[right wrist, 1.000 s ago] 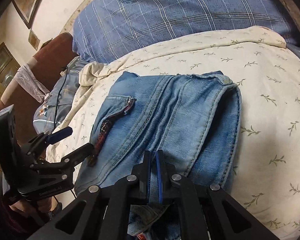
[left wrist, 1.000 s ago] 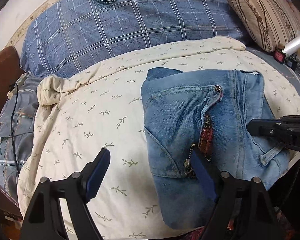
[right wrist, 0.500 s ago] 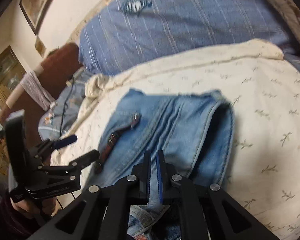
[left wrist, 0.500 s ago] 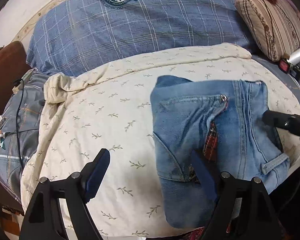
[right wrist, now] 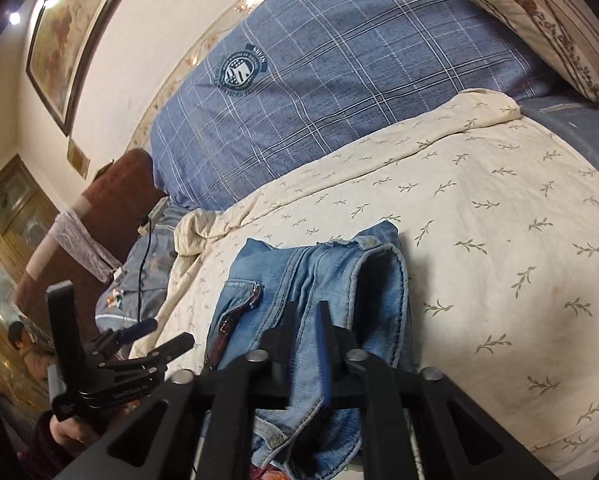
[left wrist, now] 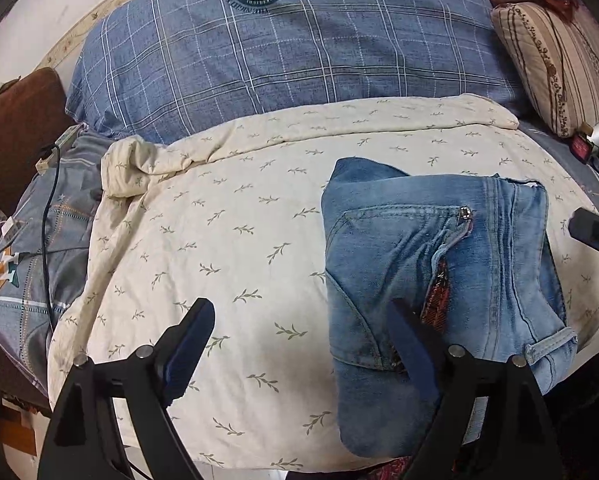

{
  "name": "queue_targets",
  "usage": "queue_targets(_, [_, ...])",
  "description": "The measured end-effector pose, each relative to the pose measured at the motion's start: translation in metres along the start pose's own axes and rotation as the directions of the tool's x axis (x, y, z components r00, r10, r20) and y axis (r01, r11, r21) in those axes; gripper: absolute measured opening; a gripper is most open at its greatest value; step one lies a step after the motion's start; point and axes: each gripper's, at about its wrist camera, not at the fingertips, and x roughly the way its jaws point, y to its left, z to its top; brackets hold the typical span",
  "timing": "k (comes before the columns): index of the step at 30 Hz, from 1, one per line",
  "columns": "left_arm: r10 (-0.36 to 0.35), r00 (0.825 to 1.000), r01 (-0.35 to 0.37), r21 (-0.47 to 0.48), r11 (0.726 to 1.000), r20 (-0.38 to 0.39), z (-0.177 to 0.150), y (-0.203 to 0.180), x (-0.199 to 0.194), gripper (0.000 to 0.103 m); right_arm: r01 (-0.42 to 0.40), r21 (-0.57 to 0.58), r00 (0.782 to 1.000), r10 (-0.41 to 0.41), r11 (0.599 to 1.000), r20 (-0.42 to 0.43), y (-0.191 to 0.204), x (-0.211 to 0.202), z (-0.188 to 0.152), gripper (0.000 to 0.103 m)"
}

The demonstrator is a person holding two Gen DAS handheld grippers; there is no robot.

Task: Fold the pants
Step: 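Press the folded jeans bundle flat with the right gripper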

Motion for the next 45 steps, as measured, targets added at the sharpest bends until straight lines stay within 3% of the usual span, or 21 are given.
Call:
queue_targets(1, [0.0,1.0,0.0,-0.003,1.0,-0.004,0.0,0.0,0.001,0.088,-0.004,0.013,1.0,0.004,1.0,0.003,-0.001,-0.001,0.0,0.065])
queue_targets(2, [-0.001,1.0,0.001,-0.006,1.0,-0.006,0.0,0.001,0.001,0.088,-0.013,0.032,1.0,0.012,0.999,0.017,-0.004,-0.003,-0.001,0.079])
queue_targets(3, [0.0,1.0,0.0,-0.009,1.0,-0.007,0.0,0.001,0.001,0.088,-0.012,0.036,0.999,0.011,0.999,0.036,-0.004,-0.007,-0.001,0.083])
queue_targets(6, [0.004,1.0,-0.004,-0.013,1.0,-0.012,0.001,0.002,0.003,0.088,0.014,0.019,0.996,-0.016,1.0,0.084,-0.006,-0.016,0.0,0.083])
queue_targets(20, [0.004,1.0,-0.004,-0.015,1.0,-0.014,0.007,0.006,0.008,0.088,0.046,0.064,0.999,-0.045,0.997,-0.022,-0.018,-0.002,-0.001,0.083])
queue_targets(45, [-0.043,0.997,0.04,-0.042,0.998,-0.06,0.01,0.013,0.032,0.088,0.066,0.069,0.996,-0.061,0.995,-0.066,-0.02,0.01,-0.002,0.083])
